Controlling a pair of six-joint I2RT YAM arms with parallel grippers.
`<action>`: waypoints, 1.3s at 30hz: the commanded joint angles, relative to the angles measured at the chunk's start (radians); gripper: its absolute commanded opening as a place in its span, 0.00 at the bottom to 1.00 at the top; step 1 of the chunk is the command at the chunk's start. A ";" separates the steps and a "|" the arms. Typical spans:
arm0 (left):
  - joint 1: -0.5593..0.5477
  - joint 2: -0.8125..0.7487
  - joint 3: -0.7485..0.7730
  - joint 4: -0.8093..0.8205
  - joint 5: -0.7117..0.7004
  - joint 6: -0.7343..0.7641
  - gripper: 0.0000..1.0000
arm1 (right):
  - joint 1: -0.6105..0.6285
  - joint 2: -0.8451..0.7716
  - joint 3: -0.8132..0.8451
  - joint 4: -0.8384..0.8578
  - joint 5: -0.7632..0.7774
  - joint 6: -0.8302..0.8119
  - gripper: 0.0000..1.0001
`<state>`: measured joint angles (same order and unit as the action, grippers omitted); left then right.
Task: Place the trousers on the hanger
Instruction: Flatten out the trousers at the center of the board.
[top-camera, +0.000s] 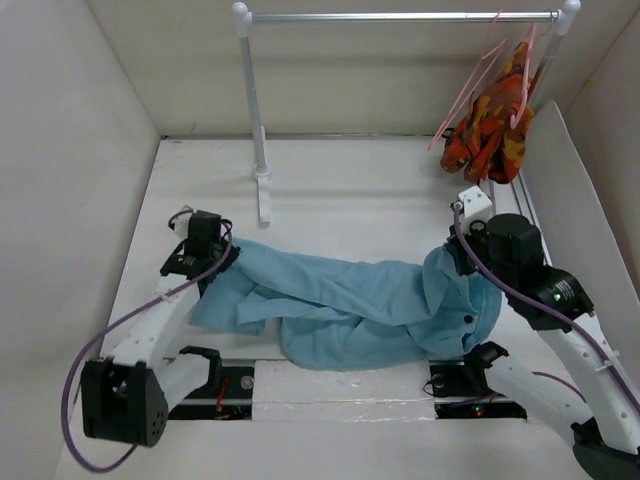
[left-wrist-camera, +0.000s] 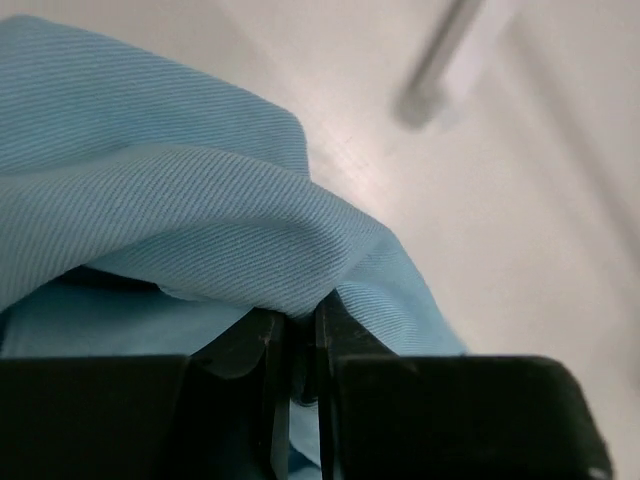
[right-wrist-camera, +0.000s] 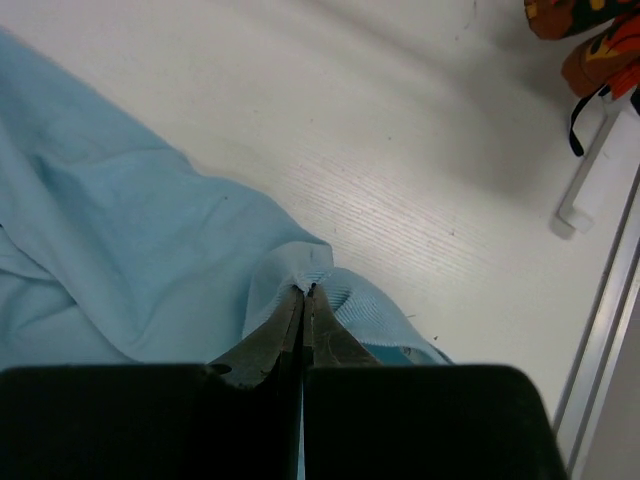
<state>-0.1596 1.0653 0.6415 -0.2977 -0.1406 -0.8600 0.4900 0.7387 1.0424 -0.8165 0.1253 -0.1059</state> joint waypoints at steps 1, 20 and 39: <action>0.006 -0.160 0.168 -0.093 -0.152 0.055 0.00 | -0.007 -0.036 0.108 -0.037 -0.019 -0.031 0.00; 0.006 -0.121 0.612 -0.433 -0.495 0.306 0.00 | -0.068 0.073 0.231 -0.141 0.385 -0.052 0.00; 0.120 0.493 0.784 -0.100 -0.151 0.315 0.95 | -0.474 0.417 0.077 0.398 -0.194 0.062 0.75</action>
<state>-0.0364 1.8214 1.6100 -0.5011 -0.3580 -0.5583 -0.0330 1.3270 1.1870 -0.4644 0.0910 -0.0360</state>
